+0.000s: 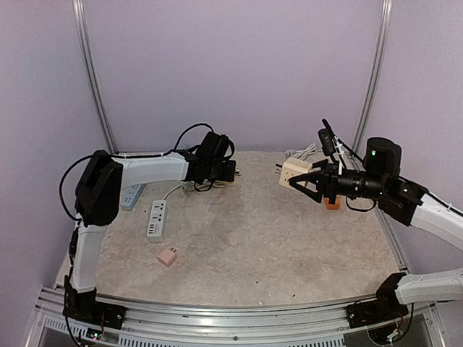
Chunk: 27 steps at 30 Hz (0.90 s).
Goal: Insert the plug
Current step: Pick up the plug from the center of the board.
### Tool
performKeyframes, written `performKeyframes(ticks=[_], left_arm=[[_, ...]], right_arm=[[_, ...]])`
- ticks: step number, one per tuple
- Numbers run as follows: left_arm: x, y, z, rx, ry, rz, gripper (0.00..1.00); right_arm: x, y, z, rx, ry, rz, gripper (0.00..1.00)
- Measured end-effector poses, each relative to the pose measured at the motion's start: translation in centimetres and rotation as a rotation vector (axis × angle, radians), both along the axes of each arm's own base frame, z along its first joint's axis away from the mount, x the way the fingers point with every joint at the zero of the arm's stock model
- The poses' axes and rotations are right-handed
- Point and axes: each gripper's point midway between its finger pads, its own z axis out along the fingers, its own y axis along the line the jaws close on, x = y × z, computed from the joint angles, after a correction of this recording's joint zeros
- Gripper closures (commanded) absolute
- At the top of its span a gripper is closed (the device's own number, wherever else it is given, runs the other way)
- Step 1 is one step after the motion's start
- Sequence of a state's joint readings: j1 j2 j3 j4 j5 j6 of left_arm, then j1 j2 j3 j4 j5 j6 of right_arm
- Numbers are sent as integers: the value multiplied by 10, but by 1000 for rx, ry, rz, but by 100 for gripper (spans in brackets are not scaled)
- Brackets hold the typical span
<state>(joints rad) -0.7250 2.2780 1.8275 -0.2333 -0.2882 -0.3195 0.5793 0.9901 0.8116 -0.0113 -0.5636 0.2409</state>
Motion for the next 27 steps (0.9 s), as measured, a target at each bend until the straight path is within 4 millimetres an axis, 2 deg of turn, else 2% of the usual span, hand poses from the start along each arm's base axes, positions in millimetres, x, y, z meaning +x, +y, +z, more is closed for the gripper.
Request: performKeyframes(ticks=[3,6,9,12,19,24,27], left_arm=[[-14,30,43,-6,-54,69,73],[-32,68,89,-33,-114,164,74],[-56,106,109,-49,-132,256,74],[-86,146,101,-27,-89,356,74],[-146,222,61,77,35,584,73],[-171,264,40,141,92,744,73],[-179,283,27,162,123,809,73]], right_arm=[[1,2,0,6,-3,10,100],[2,6,-2,10,2,25,100],[3,9,-5,12,8,39,100],[3,12,-7,13,11,55,100],[4,18,-10,21,17,89,100],[2,20,-5,37,0,106,100],[2,20,-4,42,-6,111,100]])
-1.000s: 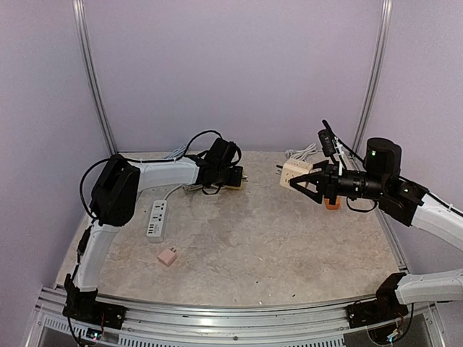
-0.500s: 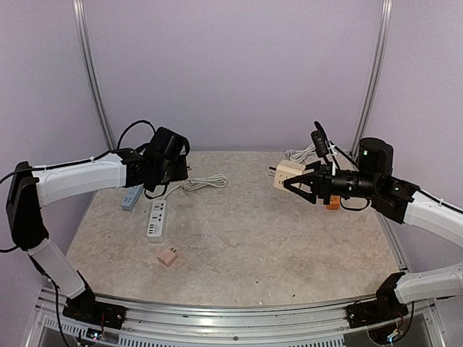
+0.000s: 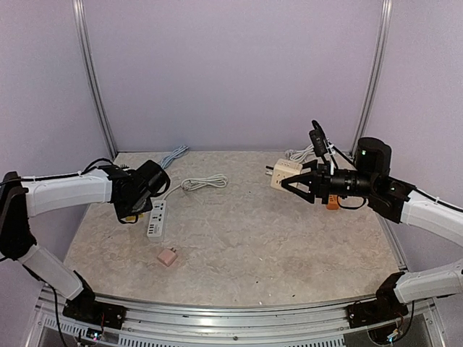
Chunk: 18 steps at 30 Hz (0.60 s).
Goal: Insert the plug
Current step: Pick up the plug from the center of the board.
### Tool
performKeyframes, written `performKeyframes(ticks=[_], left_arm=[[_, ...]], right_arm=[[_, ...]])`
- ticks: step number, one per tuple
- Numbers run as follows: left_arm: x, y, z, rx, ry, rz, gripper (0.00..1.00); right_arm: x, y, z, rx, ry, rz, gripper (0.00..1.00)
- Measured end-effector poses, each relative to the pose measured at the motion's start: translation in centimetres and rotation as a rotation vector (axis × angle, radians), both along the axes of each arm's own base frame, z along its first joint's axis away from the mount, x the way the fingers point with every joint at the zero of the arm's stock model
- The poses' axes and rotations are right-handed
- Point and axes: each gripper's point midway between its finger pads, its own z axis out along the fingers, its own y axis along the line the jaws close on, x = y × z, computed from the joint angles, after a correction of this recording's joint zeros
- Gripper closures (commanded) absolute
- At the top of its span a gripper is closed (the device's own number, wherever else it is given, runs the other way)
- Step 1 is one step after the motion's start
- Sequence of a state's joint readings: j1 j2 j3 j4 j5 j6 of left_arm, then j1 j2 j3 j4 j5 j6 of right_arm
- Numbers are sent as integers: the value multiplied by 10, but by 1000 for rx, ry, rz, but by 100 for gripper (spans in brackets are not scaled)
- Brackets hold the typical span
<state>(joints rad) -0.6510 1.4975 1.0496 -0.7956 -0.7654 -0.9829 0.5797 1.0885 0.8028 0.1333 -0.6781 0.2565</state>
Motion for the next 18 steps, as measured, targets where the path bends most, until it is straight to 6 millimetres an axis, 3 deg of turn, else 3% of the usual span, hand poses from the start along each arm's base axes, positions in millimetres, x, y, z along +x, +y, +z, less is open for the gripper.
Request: performKeyframes(ticks=[6,10,18], left_arm=[[-15,24,-29,-1,54,83,73],[-14,25,-41,-17,69,98,72],[-10,23,-68,-33,107,135,62]], right_arm=[[1,2,-7,-9,18,13,100],[0,3,-7,-11,21,17,100],[-2,2,-7,-13,22,17,100]])
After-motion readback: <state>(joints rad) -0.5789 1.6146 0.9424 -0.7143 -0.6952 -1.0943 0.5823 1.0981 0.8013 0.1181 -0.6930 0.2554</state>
